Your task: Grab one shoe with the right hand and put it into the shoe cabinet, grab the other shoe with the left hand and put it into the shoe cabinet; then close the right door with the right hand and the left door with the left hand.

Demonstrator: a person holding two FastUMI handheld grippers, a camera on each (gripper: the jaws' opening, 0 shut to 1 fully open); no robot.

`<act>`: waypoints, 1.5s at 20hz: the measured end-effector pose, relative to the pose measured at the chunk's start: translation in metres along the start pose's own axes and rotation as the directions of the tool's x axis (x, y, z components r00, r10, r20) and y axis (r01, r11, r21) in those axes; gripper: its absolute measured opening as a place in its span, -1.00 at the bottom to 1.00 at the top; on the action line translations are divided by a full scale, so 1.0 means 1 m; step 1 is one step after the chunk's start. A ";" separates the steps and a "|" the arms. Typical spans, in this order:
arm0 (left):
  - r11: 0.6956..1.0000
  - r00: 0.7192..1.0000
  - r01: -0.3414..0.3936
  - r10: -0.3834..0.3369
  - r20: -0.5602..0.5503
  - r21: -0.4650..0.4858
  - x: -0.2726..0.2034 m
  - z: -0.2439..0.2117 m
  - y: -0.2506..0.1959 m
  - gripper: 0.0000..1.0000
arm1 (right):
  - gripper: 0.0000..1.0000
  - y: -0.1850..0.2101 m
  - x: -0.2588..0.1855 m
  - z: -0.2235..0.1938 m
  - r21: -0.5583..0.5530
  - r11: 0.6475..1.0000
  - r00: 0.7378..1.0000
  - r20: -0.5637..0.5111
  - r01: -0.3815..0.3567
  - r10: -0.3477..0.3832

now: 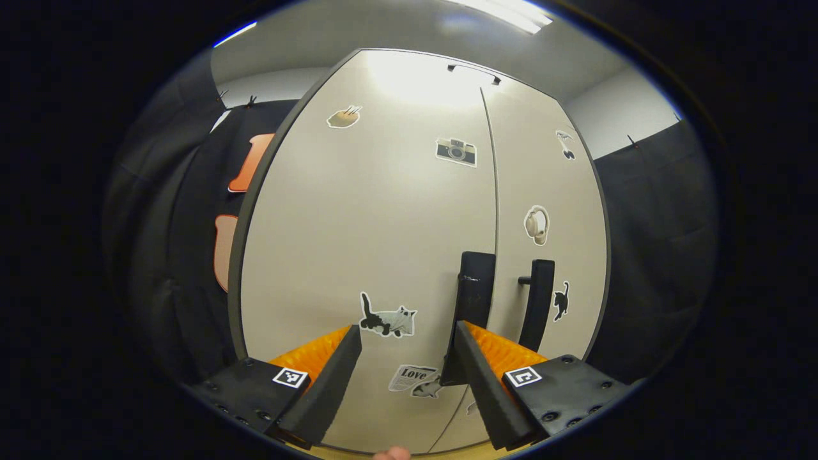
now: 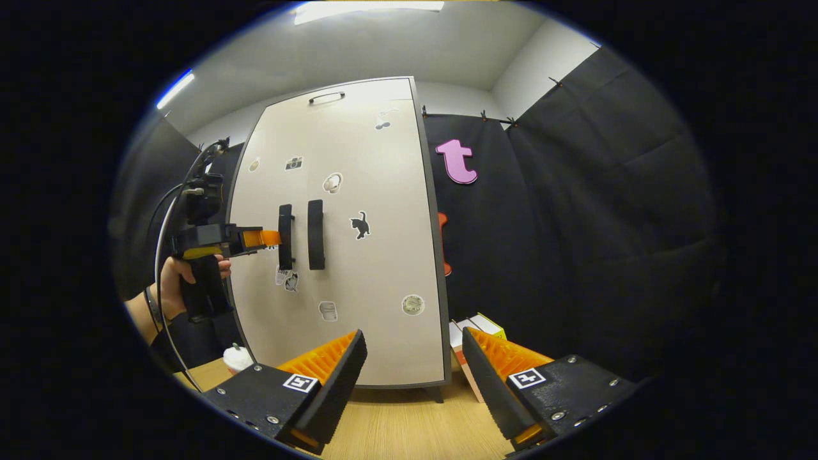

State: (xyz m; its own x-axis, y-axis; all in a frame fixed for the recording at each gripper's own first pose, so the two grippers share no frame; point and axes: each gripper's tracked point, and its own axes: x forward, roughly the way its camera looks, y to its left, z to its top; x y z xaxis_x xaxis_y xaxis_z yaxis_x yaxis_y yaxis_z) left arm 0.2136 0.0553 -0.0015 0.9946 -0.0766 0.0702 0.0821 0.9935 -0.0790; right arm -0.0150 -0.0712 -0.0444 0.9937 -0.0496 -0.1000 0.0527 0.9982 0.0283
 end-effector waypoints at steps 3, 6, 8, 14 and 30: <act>1.000 1.000 -0.013 0.013 -0.003 -0.012 -0.012 0.004 0.004 0.93 | 0.85 0.003 -0.001 0.001 0.002 1.000 1.000 -0.001 -0.010 0.010; 1.000 1.000 -0.012 0.013 0.020 -0.010 -0.047 0.013 0.006 0.93 | 0.85 0.008 -0.002 -0.003 0.012 1.000 1.000 -0.012 -0.025 0.025; 1.000 0.999 -0.022 0.021 0.030 0.017 -0.072 0.015 0.007 0.93 | 0.85 0.011 -0.003 -0.006 0.014 0.999 0.999 -0.023 -0.038 0.038; 0.996 0.998 -0.064 0.062 0.025 0.061 -0.144 -0.002 0.007 0.93 | 0.85 0.023 -0.009 -0.005 0.022 0.997 0.997 -0.027 -0.075 0.075; 0.984 0.979 -0.176 0.175 -0.103 0.000 -0.237 -0.098 0.017 0.93 | 0.85 0.034 -0.022 -0.008 0.023 0.996 0.996 -0.033 -0.087 0.088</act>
State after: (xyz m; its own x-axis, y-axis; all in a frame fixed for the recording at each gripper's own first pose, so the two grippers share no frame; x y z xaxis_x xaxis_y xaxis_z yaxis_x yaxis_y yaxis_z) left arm -0.0142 0.0817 -0.1164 0.9948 0.0899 -0.0477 -0.0939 0.9915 -0.0897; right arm -0.0360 -0.0360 -0.0494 0.9908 0.0395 -0.1297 -0.0320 0.9977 0.0595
